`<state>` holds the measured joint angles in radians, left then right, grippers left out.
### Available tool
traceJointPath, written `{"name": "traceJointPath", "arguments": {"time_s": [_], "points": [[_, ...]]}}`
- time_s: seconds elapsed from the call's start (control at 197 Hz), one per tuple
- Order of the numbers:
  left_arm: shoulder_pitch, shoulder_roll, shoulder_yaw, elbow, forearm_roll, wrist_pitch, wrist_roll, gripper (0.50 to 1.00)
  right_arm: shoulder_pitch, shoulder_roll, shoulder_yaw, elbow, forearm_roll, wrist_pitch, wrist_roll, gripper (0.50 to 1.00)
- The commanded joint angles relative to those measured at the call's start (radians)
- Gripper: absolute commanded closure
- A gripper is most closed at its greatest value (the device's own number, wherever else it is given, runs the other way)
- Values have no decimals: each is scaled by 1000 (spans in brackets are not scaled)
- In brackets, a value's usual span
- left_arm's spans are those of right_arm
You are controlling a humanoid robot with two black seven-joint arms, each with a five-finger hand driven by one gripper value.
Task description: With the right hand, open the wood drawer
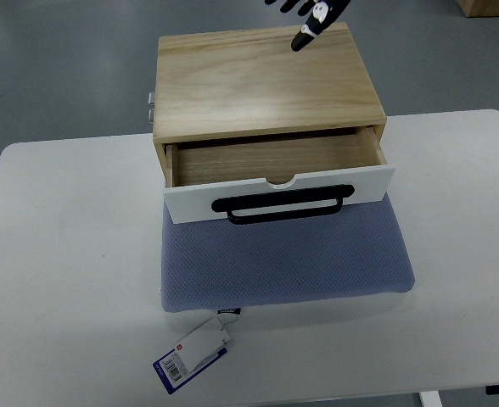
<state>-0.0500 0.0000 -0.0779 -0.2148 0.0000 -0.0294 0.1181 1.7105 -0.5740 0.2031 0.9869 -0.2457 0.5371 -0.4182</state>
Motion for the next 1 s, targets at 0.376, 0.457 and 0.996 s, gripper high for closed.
{"name": "traceJointPath", "arguments": {"time_s": [0.376, 0.457, 0.996], "points": [[-1, 0, 4, -3, 2, 0, 0, 500, -706, 258, 1084, -370, 2, -167, 354, 554], [1, 0, 6, -3, 2, 0, 2, 500, -741, 336, 1188, -422, 2, -180, 432, 554], [-1, 0, 4, -11, 3, 0, 0, 500, -854, 494, 1369, -525, 0, -216, 493, 554]]}}
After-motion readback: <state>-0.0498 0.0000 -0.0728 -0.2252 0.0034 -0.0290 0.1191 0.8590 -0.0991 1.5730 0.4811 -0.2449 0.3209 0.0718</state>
